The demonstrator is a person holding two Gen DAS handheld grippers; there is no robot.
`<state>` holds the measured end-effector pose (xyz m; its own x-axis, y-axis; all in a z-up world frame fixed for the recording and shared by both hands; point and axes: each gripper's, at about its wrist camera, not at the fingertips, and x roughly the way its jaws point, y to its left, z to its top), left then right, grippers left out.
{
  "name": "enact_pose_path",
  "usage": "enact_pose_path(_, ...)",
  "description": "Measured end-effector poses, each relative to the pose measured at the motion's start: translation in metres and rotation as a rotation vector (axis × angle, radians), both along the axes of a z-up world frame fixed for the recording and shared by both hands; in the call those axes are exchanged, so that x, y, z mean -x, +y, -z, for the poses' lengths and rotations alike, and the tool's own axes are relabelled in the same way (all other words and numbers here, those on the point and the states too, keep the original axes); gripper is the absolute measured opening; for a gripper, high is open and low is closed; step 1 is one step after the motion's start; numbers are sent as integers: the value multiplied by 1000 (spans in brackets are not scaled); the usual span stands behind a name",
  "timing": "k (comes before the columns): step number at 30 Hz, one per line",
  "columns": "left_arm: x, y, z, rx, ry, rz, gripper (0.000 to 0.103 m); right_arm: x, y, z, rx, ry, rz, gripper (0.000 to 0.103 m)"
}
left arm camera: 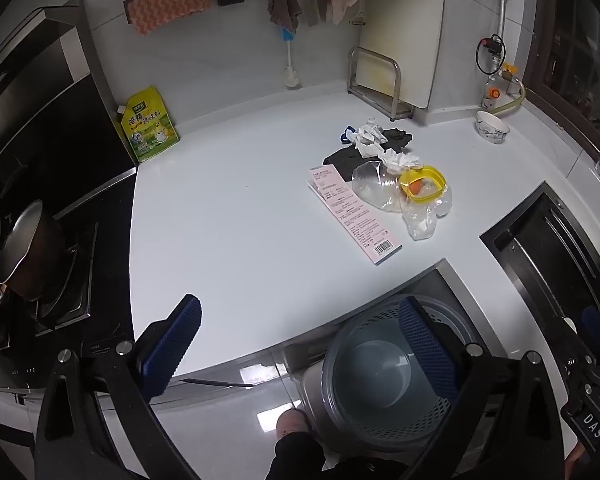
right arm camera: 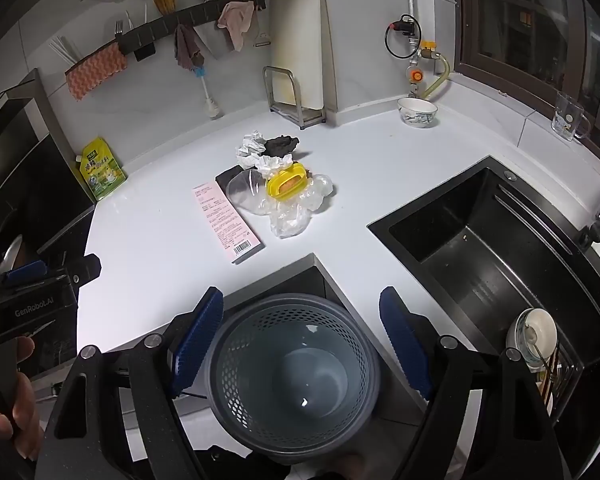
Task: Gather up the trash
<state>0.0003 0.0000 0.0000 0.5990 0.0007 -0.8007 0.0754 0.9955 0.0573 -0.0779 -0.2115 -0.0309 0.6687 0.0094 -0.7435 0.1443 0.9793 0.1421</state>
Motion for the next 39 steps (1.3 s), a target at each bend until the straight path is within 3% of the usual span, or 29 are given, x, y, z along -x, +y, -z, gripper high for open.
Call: enact_pose_path(39,7,3,-5,0,-10,0,97,10,2,1,0,-4,-4,77)
